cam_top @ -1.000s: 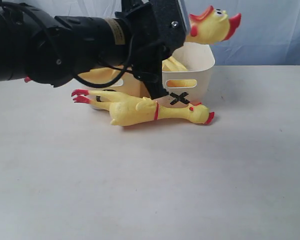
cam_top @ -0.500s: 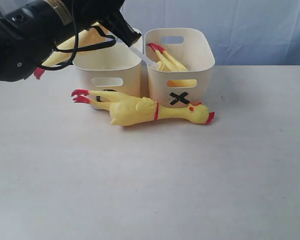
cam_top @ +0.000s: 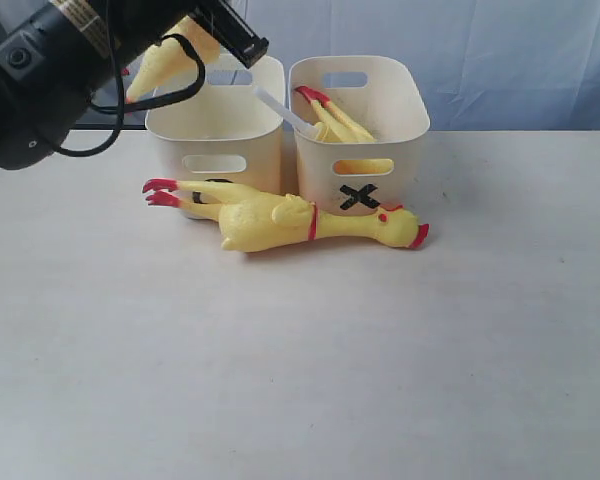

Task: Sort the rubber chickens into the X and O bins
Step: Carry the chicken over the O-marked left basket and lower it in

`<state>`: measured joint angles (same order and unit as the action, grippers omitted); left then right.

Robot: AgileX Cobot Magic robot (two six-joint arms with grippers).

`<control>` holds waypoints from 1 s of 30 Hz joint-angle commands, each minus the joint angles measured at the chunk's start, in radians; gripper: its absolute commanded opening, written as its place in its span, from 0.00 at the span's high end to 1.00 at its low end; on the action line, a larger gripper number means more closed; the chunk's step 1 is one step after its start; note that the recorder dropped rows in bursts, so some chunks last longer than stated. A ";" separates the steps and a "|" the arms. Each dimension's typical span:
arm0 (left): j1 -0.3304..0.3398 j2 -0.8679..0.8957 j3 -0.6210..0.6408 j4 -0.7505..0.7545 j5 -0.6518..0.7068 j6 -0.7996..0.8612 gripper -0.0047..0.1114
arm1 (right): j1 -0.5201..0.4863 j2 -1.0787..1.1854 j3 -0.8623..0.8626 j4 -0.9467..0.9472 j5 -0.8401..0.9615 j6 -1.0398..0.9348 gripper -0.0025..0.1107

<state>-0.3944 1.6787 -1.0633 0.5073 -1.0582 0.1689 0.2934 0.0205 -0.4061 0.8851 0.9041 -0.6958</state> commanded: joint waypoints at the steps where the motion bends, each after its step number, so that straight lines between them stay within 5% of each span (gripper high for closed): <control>1: 0.043 0.069 -0.001 0.043 -0.163 -0.042 0.96 | -0.003 -0.007 0.005 0.005 -0.001 -0.001 0.98; 30: 0.074 0.225 -0.189 0.255 -0.163 -0.093 0.96 | -0.003 -0.007 0.005 0.005 0.004 -0.001 0.98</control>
<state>-0.3308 1.8836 -1.2183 0.7701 -1.2048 0.0829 0.2934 0.0205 -0.4061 0.8851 0.9041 -0.6958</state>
